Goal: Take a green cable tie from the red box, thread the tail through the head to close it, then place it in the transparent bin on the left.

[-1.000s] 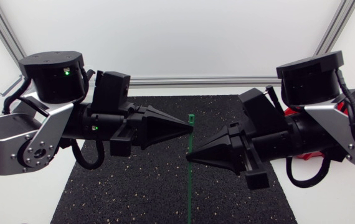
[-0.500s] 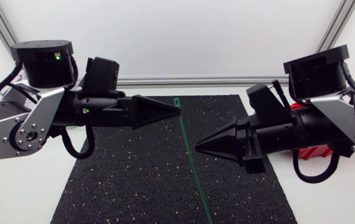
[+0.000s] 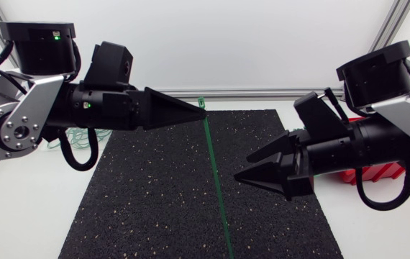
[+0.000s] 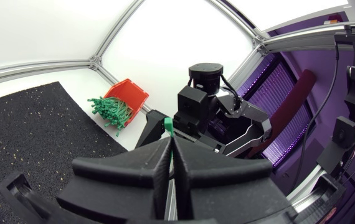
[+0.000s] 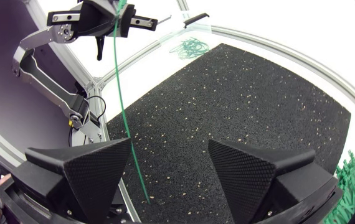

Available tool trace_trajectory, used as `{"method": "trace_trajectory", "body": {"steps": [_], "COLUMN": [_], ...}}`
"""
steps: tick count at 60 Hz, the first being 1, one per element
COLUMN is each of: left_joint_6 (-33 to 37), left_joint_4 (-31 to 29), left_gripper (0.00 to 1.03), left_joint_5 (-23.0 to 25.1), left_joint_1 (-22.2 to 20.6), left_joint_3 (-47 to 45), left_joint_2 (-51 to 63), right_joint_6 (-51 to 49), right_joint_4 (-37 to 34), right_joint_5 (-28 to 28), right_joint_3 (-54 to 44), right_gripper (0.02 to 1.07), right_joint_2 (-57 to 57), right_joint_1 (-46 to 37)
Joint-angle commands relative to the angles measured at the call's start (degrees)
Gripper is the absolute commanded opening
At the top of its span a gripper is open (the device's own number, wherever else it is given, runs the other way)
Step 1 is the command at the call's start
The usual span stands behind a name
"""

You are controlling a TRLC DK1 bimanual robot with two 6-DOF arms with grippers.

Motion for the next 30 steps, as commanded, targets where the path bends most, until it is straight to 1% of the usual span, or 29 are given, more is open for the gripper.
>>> {"method": "trace_trajectory", "body": {"steps": [1, 5, 7, 13, 21, 25, 30], "left_joint_6": [-1.12, -0.85, -0.76, -0.76, -0.76, -0.68, -0.68], "left_joint_4": [-0.37, -0.37, -0.37, -0.46, -0.63, -0.55, -0.46], "left_gripper": [0.04, 0.04, 0.04, 0.04, 0.04, 0.04, 0.04], "left_joint_5": [1.11, 1.11, 1.11, 1.11, 1.02, 1.02, 1.11], "left_joint_1": [0.4, 0.32, 0.23, -0.21, -0.92, -1.18, -1.79], "left_joint_3": [1.76, 1.76, 1.76, 1.85, 1.5, 1.06, 0.53], "left_joint_2": [0.91, 0.99, 0.99, 1.52, 2.22, 2.22, 2.31], "right_joint_6": [-5.96, -10.8, -11.59, -10.18, -9.22, -9.13, -8.6], "right_joint_4": [-0.92, -0.74, -0.74, -0.22, 2.6, 3.74, 4.53], "right_joint_5": [-1.28, -1.89, -2.07, -3.21, -4.44, -6.2, -6.82], "right_joint_3": [1.62, 1.36, 1.36, 1.71, 1.88, 2.5, 3.29], "right_gripper": [1.02, 1.03, 1.03, 1.02, 1.01, 0.94, 0.86], "right_joint_2": [-0.09, -0.44, -0.7, -0.44, 1.84, 3.87, 5.71], "right_joint_1": [0.47, 0.65, 0.73, 2.4, 3.2, 3.63, 4.16]}}
